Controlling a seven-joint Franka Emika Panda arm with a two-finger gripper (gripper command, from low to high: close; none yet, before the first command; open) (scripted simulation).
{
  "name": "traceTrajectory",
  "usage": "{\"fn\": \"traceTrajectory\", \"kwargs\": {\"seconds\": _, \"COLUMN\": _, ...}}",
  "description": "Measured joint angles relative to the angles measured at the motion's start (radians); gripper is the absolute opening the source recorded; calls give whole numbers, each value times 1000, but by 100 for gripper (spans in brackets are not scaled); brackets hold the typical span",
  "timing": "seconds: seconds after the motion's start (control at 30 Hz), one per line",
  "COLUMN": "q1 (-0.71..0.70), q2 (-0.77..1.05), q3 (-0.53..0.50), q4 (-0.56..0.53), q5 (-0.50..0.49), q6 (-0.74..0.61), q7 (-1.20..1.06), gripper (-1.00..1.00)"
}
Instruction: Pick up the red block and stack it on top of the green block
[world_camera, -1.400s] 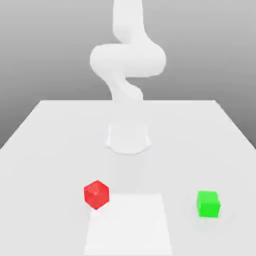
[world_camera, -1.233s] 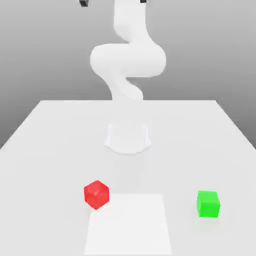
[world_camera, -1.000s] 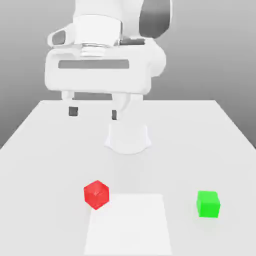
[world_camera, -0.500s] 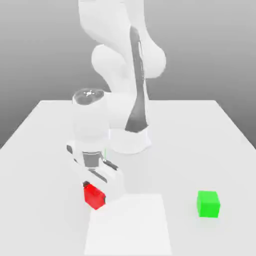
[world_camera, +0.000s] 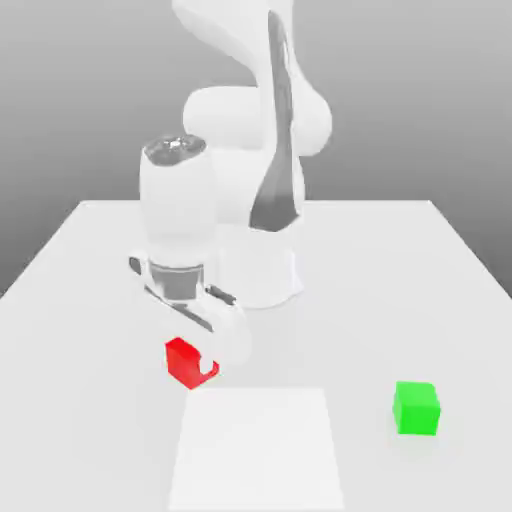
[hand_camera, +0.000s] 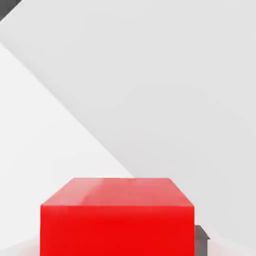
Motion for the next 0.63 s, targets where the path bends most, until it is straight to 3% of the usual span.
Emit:
{"fn": "traceTrajectory", "kwargs": {"seconds": 0.3, "q1": 430, "q2": 39, "q3": 229, "q4": 173, "q5": 14, "q6": -133, "q7": 32, "gripper": -100}}
{"fn": "traceTrajectory", "kwargs": {"seconds": 0.5, "q1": 488, "q2": 223, "q3": 160, "q4": 198, "q5": -112, "q6": 20, "q7": 126, "gripper": -100}}
{"fn": "traceTrajectory", "kwargs": {"seconds": 0.53, "q1": 494, "q2": 243, "q3": 151, "q4": 199, "q5": -127, "q6": 38, "q7": 137, "gripper": 100}}
{"fn": "traceTrajectory", "kwargs": {"seconds": 0.63, "q1": 494, "q2": 243, "q3": 151, "q4": 199, "q5": -127, "q6": 38, "q7": 137, "gripper": 100}}
